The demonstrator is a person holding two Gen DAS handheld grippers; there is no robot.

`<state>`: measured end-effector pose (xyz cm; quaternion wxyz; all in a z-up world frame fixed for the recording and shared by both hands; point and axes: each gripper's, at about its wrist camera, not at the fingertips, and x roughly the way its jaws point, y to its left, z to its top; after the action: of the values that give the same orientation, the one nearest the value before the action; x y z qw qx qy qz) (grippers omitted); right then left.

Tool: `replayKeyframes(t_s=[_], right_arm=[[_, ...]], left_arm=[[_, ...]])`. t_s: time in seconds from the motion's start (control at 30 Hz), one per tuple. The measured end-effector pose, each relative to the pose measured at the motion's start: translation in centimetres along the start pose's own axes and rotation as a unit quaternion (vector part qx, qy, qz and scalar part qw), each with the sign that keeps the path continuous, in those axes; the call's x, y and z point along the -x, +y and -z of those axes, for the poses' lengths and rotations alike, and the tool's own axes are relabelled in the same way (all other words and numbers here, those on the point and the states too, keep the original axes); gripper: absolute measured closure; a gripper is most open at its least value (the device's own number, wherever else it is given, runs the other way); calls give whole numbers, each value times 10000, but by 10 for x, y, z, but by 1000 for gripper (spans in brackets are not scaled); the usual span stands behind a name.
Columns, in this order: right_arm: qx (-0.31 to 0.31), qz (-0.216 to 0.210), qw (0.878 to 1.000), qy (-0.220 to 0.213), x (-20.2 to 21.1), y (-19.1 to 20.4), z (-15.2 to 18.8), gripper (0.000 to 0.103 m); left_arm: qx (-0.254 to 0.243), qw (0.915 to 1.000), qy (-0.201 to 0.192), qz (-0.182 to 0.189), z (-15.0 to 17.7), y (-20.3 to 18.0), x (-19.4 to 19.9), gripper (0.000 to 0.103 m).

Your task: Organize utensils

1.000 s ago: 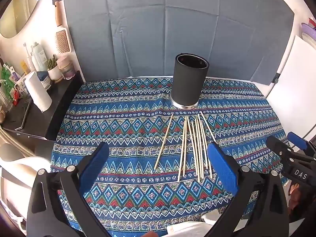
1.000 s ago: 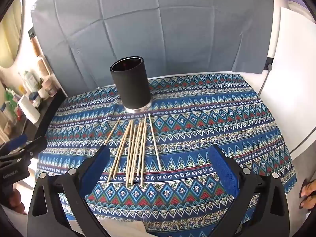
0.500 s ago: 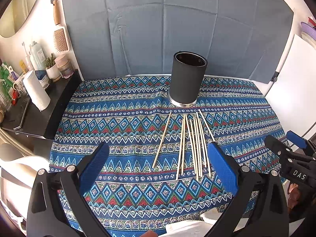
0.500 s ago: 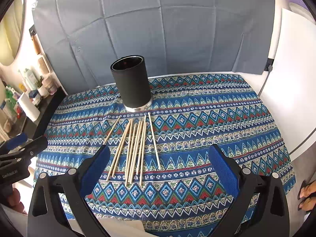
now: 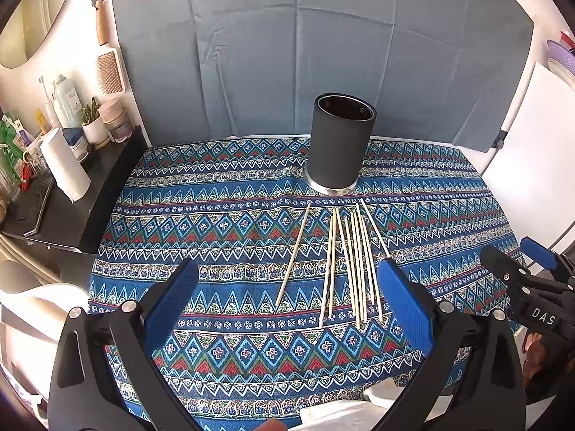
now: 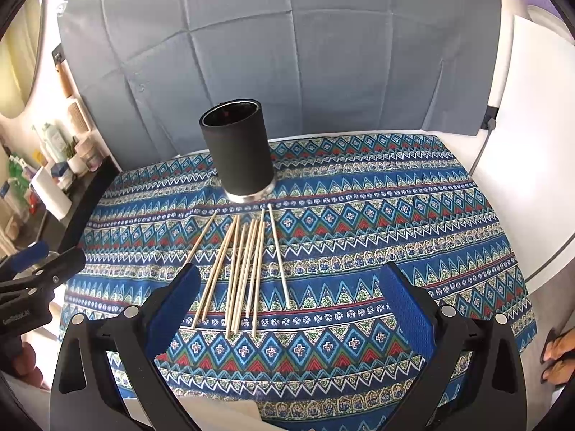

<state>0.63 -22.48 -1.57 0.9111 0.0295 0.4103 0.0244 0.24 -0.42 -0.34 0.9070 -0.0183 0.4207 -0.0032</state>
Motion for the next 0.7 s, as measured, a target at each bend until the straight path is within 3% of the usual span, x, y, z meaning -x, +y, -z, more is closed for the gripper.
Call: replayKeyframes(t_s=[0.7], right_arm=[[85,22,9999,80,-2,4,2,8]], left_arm=[[2,10000,36,20,1,-1,-1,6]])
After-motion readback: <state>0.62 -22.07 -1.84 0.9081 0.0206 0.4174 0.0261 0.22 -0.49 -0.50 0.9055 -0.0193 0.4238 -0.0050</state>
